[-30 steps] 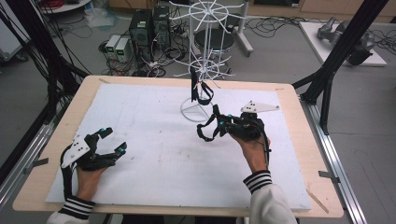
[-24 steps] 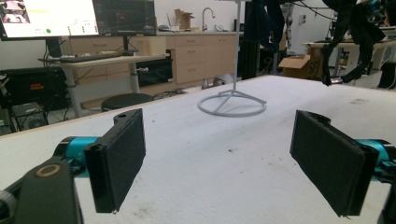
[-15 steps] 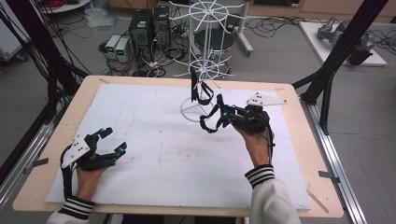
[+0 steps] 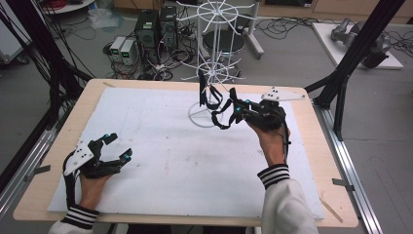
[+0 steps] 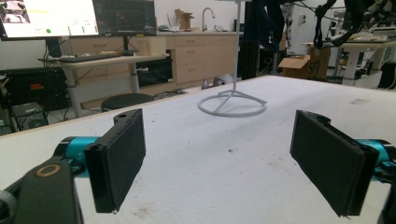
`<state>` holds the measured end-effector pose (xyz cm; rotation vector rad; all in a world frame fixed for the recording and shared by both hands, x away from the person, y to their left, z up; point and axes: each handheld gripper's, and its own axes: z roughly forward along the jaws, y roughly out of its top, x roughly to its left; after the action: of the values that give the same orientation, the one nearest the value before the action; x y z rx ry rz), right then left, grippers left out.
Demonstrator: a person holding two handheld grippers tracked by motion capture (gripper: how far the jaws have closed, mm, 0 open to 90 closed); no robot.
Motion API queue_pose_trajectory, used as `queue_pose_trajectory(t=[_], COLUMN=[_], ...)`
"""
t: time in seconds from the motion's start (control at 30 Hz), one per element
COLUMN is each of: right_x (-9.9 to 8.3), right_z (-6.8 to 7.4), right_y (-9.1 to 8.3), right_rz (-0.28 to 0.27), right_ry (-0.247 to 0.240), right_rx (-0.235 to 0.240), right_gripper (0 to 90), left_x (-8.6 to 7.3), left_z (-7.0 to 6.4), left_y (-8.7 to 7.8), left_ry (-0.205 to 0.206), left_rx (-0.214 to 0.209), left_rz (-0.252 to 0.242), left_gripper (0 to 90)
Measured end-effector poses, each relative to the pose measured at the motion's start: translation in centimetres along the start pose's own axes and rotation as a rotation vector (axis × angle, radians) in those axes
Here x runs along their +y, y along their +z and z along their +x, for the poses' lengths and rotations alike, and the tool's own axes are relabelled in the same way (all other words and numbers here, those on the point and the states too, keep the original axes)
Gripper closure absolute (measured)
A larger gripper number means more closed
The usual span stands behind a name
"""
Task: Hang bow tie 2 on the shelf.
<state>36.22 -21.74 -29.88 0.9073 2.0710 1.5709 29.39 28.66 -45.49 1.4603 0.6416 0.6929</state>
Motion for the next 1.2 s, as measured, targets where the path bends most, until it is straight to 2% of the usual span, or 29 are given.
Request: queue_pose_trajectory(t=[0.43,0.7,0.97,1.2], right_x=[2.1,3.0,3.2,3.1], right_z=[-0.9,-1.5,-2.0,-2.5], right_y=[0.2,0.8,1.6,2.1], right_rz=[-0.015,-0.003,0.013,0.016], right_ry=[-0.011,-0.027,-0.05,-0.045], right_rx=[-0.034,-0.059,-0.078,-0.083], right_gripper=[76.6,76.5,76.5,76.5], left_x=[0.0,0.0,0.0,0.0], left_z=[0.0,0.0,0.0,0.0], left_y=[0.0,0.0,0.0,0.0], left_ry=[-0.001,-0.002,-0.002,-0.001], left_rx=[0.0,0.0,0.0,0.001], left_rz=[-0.001,-0.001,-0.002,-0.002], left_gripper=[18.5,18.5,18.5,18.5])
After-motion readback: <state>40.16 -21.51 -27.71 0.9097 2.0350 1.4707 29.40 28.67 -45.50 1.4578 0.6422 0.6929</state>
